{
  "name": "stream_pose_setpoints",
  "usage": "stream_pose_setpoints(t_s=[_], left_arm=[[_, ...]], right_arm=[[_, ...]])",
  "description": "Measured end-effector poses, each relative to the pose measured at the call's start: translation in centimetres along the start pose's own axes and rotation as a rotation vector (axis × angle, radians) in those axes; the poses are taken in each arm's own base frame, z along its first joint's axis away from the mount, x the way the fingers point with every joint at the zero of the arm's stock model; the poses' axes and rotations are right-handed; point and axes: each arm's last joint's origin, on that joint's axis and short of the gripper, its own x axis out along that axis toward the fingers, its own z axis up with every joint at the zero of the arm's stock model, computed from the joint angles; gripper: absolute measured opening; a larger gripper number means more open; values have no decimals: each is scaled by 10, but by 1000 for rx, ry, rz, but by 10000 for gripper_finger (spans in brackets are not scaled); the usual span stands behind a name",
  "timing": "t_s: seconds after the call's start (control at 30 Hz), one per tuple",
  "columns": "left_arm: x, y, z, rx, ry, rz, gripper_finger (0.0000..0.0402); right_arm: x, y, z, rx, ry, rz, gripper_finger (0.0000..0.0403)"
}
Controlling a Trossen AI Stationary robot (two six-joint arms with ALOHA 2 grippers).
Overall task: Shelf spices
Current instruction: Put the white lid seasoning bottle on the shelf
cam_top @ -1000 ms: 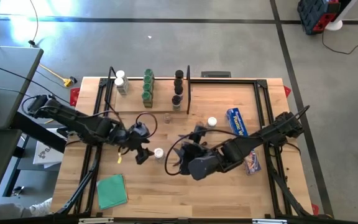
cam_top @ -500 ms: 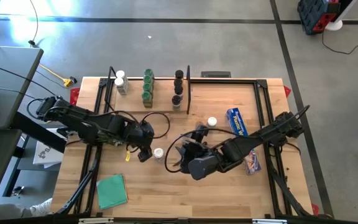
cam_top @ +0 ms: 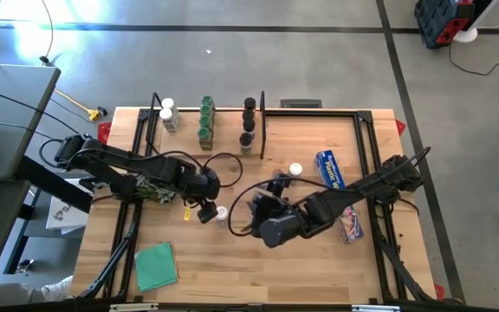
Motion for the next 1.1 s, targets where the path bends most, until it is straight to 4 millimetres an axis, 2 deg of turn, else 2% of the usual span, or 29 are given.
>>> stream_pose_setpoints(t_s=[0.47,0.8,1.1], left_arm=[[9,-4,-1,4,15,14,326],[23,-15,-5,24,30,50,326],[26,-29,1,45,-51,-47,326]], right_arm=[[2,-1,0,5,3,-2,238],[3,-3,1,7,6,-3,238],[3,-3,1,22,8,-3,238]])
